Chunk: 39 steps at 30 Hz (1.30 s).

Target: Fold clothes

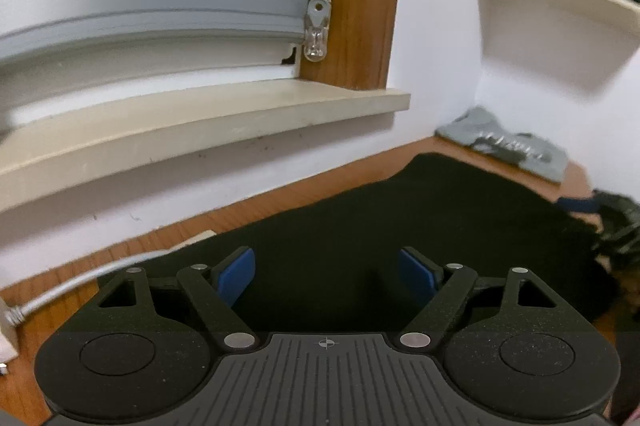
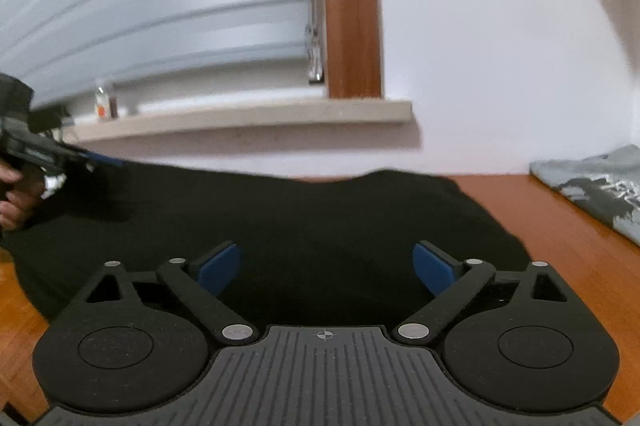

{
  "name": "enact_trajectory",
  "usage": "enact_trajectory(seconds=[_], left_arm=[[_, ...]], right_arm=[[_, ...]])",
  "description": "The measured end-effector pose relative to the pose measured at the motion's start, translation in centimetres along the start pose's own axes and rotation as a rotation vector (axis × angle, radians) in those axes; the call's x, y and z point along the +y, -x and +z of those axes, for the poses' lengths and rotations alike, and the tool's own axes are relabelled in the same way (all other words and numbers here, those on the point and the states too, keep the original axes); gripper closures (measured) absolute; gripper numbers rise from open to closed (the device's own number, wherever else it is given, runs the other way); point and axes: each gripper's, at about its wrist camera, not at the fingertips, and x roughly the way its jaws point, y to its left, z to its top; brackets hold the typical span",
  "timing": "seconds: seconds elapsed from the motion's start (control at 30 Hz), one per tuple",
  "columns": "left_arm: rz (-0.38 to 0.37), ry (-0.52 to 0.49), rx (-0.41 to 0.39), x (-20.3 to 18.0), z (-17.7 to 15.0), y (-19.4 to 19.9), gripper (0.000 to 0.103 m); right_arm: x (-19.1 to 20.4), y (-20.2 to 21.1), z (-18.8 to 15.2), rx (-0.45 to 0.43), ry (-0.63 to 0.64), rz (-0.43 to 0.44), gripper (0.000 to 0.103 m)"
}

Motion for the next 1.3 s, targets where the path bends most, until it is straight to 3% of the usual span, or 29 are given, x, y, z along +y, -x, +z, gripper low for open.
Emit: enact_trajectory(seconds=[0.13, 0.27, 0.43, 0.57, 1.3], left_arm=[[-0.044, -0.011, 0.017, 0.0, -0.4, -0.6, 0.018], [-0.040, -0.042, 0.090, -0.6, -0.7, -1.7, 0.018], [-0.042, -0.065, 0.099, -1.0, -0.9, -1.8, 0.016], [-0.053, -0.067, 0.090, -1.1, -1.1, -1.6, 0.001], [-0.080, -0.022, 0.068, -0.7, -1.2, -1.2, 0.000]], right_arm=[[1.5, -1.3, -0.4, 0.061, -0.020, -0.027, 0.009], [2.0, -2.0, -0.4, 0.105, -0.026, -0.062, 0.004], [2.0, -2.7, -0.4, 0.156, -0.053, -0.084, 0.004], [2.2, -2.7, -0.6, 0.157, -0.045, -0.093, 0.004], [1.9, -2.4, -0.6, 0.146, -0.066, -0.080, 0.004]])
